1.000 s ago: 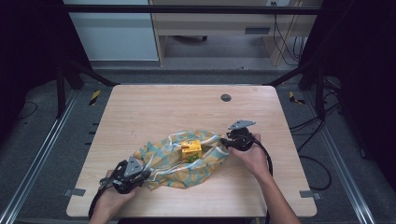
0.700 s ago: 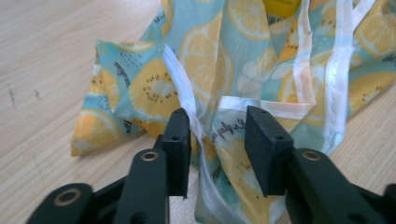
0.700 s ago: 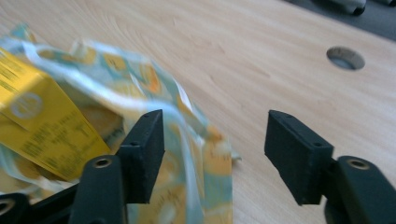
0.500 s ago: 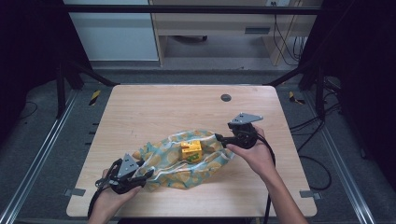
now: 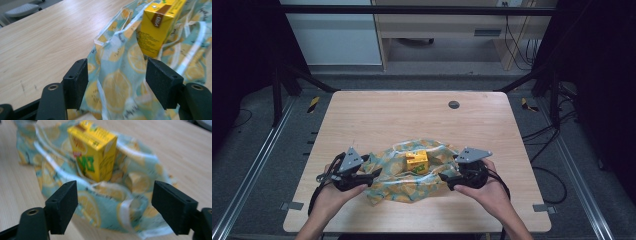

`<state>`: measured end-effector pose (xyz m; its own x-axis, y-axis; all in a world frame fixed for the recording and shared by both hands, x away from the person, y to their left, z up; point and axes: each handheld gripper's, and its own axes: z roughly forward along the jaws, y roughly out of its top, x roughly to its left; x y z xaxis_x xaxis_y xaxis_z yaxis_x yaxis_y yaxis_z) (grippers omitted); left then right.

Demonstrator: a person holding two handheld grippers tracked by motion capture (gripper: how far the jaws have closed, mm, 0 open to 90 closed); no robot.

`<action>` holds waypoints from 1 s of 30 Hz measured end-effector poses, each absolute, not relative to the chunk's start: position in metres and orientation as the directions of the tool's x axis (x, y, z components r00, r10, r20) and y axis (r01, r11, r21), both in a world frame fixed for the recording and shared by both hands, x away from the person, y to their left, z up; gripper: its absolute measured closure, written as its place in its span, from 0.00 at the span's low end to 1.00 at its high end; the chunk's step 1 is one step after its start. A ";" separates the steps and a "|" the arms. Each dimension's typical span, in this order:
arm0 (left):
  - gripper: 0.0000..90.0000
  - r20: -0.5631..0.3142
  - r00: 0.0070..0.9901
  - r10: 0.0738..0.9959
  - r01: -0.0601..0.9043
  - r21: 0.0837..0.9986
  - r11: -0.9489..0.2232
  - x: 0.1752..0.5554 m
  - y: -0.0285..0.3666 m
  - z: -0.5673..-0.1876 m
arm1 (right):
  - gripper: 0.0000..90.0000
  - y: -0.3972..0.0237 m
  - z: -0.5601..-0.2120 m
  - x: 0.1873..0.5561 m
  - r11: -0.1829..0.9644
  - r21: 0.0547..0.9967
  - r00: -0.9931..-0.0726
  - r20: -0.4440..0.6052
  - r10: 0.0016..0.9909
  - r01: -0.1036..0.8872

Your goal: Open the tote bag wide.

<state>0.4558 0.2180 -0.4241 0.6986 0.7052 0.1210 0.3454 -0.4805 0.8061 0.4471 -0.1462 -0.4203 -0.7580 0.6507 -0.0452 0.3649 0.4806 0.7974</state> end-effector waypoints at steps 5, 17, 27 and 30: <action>0.34 0.078 0.739 0.669 0.373 0.780 -0.503 0.486 0.204 -0.423 | 0.19 -0.137 -0.435 0.442 0.514 0.779 -0.774 -0.060 0.630 0.358; 0.77 0.033 0.767 0.640 0.440 0.699 -0.563 0.520 0.181 -0.446 | 0.65 -0.119 -0.474 0.443 0.634 0.679 -0.805 -0.108 0.584 0.369; 1.00 -0.003 0.672 0.741 0.520 0.714 -0.468 0.531 0.202 -0.458 | 0.99 -0.140 -0.477 0.443 0.645 0.656 -0.821 -0.067 0.567 0.391; 1.00 -0.013 0.644 0.765 0.539 0.717 -0.442 0.533 0.208 -0.463 | 1.00 -0.145 -0.481 0.441 0.647 0.646 -0.819 -0.056 0.570 0.406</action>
<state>0.5335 0.2078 -0.4631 0.6445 0.7645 -0.0133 0.5392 -0.4421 0.7168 0.4414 -0.1450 -0.4809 -0.8194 0.5705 -0.0564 0.4059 0.6468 0.6457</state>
